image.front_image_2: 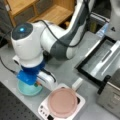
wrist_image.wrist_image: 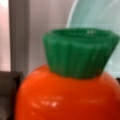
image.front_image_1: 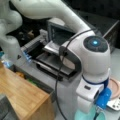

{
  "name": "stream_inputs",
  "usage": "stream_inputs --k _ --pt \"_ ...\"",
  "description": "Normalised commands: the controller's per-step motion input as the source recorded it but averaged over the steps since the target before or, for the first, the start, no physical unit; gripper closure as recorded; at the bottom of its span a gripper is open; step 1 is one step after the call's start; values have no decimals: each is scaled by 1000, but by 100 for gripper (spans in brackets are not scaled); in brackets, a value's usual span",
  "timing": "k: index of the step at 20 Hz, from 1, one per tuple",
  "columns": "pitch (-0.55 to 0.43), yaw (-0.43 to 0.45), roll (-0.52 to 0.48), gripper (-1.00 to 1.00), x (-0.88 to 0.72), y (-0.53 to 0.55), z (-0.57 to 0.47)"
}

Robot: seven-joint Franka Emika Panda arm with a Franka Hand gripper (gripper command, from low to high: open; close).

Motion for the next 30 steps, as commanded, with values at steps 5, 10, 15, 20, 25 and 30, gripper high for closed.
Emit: stream_inputs --k 5,10,15,20,25,30 --pt "-22 -195 -9 100 -83 407 -9" --pt "-28 -149 -57 100 -49 394 -48" --pt "-58 -71 -100 100 -18 380 -113" --pt "-78 -75 -141 100 -9 320 -135" --pt "-95 -37 -179 100 -23 166 -169" --pt "-115 -1 -192 100 -73 48 -160"
